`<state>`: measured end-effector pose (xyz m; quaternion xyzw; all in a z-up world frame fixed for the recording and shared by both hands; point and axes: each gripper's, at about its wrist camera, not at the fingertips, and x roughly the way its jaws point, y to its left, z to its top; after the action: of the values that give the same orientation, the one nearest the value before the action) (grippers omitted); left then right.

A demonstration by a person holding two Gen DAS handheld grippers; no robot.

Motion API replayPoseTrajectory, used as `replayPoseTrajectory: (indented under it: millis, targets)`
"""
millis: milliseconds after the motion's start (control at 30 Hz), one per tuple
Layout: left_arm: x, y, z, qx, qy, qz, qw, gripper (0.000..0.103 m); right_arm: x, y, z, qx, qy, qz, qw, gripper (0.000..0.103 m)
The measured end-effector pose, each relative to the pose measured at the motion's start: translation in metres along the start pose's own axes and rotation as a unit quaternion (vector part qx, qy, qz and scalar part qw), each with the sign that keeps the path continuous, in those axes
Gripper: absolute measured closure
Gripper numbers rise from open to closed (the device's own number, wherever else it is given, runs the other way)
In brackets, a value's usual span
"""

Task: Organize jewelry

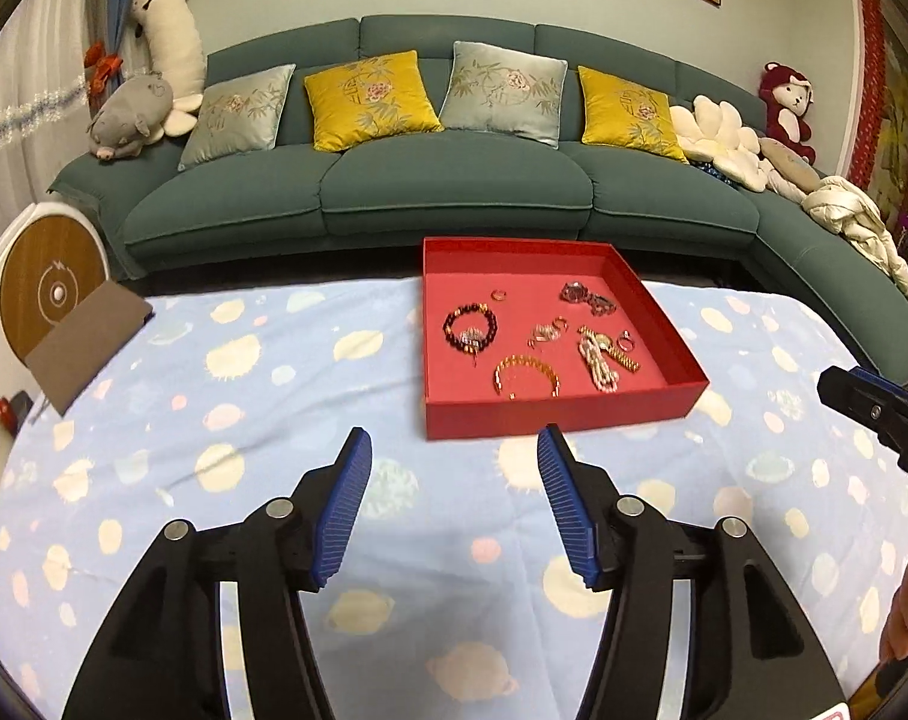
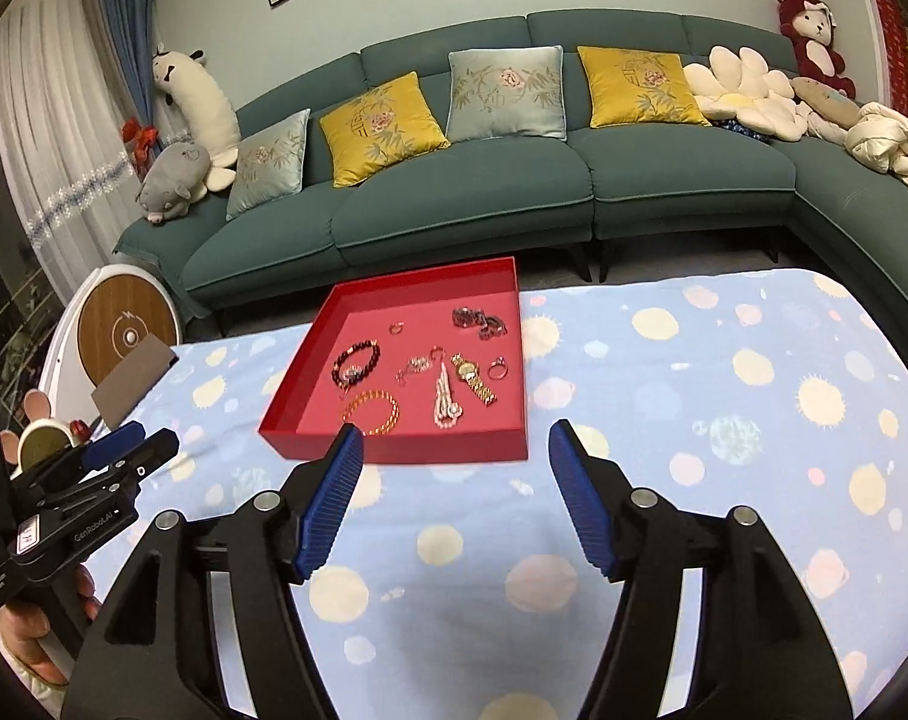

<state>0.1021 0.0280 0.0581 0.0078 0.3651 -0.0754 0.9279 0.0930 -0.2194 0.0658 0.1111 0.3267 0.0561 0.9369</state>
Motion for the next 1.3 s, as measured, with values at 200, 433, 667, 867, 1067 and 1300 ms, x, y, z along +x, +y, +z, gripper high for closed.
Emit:
replayPoseTrajectory:
  millis: [200, 433, 667, 867, 1067, 1300]
  targets:
    - [0.0, 0.002, -0.035, -0.041, 0.029, 0.013, 0.9986, 0.047, -0.011, 0.025, -0.036, -0.025, 0.001, -0.004, 1.0, 0.025]
    - [0.007, -0.007, -0.049, -0.028, 0.022, 0.034, 0.9988, 0.046, -0.007, 0.04, -0.052, -0.069, -0.008, -0.039, 0.997, 0.013]
    - [0.018, -0.022, -0.059, 0.013, 0.032, 0.057, 0.9978, 0.041, 0.007, 0.042, -0.064, -0.08, 0.004, -0.054, 0.995, 0.009]
    - [0.022, -0.027, -0.066, 0.017, 0.038, 0.064, 0.997, 0.037, 0.014, 0.052, -0.076, -0.11, 0.015, -0.07, 0.991, 0.008]
    - [0.018, -0.03, -0.071, 0.021, 0.035, 0.058, 0.9975, 0.032, 0.015, 0.055, -0.081, -0.124, 0.009, -0.083, 0.989, 0.007]
    - [0.017, -0.029, -0.072, 0.016, 0.037, 0.065, 0.9971, 0.031, 0.017, 0.058, -0.083, -0.119, 0.007, -0.089, 0.989, 0.007]
